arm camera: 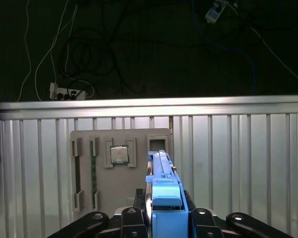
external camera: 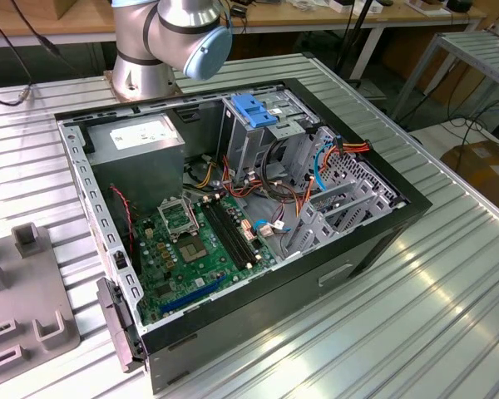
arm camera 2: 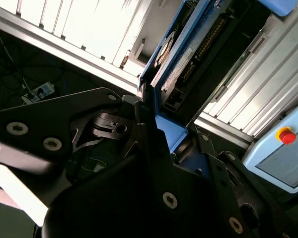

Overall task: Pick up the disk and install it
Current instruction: 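Pick up the disk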

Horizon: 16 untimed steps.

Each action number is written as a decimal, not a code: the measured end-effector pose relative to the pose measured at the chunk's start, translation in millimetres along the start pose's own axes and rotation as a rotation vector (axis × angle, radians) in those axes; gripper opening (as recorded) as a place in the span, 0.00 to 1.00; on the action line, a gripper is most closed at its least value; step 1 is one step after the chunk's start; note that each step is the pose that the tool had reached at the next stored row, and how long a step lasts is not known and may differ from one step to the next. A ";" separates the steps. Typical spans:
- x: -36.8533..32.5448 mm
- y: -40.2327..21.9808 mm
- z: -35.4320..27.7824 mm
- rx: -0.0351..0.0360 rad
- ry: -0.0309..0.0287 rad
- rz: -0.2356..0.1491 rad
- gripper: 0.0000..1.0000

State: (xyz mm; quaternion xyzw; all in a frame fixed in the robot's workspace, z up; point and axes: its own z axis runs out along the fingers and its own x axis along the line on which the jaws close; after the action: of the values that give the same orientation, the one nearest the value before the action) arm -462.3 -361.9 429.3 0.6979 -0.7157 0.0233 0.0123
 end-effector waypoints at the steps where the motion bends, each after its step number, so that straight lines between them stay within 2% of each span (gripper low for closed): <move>1: 0.0 0.0 -0.6 0.0000 0.0000 0.000 0.37; 7: 0.2 -0.1 -4.3 -0.0002 0.0001 0.000 0.37; 16: 0.9 -0.3 -17.1 0.0000 0.0000 0.000 0.37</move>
State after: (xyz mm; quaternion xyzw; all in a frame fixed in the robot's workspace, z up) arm -462.3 -361.9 446.4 0.6979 -0.7158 0.0233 0.0123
